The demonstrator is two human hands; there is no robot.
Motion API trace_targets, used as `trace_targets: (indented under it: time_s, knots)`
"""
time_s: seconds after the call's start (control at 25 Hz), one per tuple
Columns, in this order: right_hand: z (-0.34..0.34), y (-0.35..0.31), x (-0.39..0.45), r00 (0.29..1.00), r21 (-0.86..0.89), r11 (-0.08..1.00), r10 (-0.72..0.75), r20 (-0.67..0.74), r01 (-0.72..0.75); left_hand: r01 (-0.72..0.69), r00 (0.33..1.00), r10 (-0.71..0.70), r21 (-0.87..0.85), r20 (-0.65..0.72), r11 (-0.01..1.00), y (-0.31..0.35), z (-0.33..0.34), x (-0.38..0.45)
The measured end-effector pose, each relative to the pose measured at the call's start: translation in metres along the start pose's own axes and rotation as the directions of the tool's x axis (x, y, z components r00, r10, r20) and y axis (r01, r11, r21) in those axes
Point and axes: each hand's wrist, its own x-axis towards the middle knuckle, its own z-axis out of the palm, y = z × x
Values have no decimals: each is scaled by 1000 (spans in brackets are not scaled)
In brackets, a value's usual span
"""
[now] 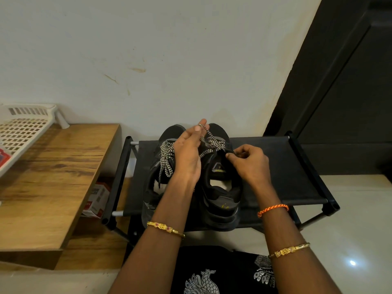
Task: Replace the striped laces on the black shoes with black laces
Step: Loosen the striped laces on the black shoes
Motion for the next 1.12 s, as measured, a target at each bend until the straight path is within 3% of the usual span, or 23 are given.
trace_targets:
  time_s: [0.04, 0.08, 0.12, 0.16, 0.2, 0.24, 0.28, 0.32, 0.44, 0.52, 0.64, 0.88, 1.0, 1.04, 1.12]
  knots:
    - [0, 0, -1, 1000, -8, 1000, 1, 8, -1, 31, 1000, -31, -23, 4, 999, 1, -1, 0]
    - [0, 1, -2, 1000, -14, 1000, 8, 20, -8, 15, 1000, -16, 127, 3, 992, 0, -1, 0]
    - [0, 2, -1, 999, -17, 1000, 21, 40, -21, -61, 998, 52, 420, 32, 905, -2, -2, 0]
    - [1, 3, -1, 997, -16, 999, 39, 67, -38, -166, 986, 118, 713, 117, 681, -7, -2, -2]
    - [1, 4, 0, 994, -12, 998, 58, 91, -57, -262, 964, 146, 889, 222, 375, -15, -3, -5]
    - [2, 4, 0, 992, -9, 997, 75, 103, -74, -326, 939, 144, 941, 311, 91, -23, -4, -7]
    - [2, 5, 1, 991, -6, 996, 89, 101, -89, -344, 924, 138, 933, 357, -107, -30, -3, -9]
    - [3, 5, 1, 991, -4, 995, 99, 92, -99, -333, 917, 148, 916, 370, -225, -34, -2, -10]
    - [5, 5, 0, 992, -13, 995, 102, 75, -101, -301, 906, 198, 898, 374, -322, -37, 0, -8]
    - [5, 4, 0, 992, -16, 994, 108, 69, -107, -293, 911, 202, 909, 360, -297, -36, -1, -7]
    - [5, 3, 0, 991, -18, 992, 122, 56, -121, -266, 932, 217, 954, 291, -140, -37, -3, -8]
    - [7, 1, -1, 989, -35, 990, 141, 44, -140, -183, 954, 289, 915, 76, 361, -23, -6, -6]
    - [7, 1, -2, 988, -32, 988, 152, 7, -152, -181, 972, 236, 610, -11, 772, -10, -4, -3]
    - [8, 0, -3, 988, -33, 988, 154, -3, -154, -168, 979, 204, 468, -28, 868, -7, -4, -2]
    - [12, -1, -5, 989, -41, 988, 148, -17, -148, -105, 987, 137, 296, -88, 949, -4, -5, 0]
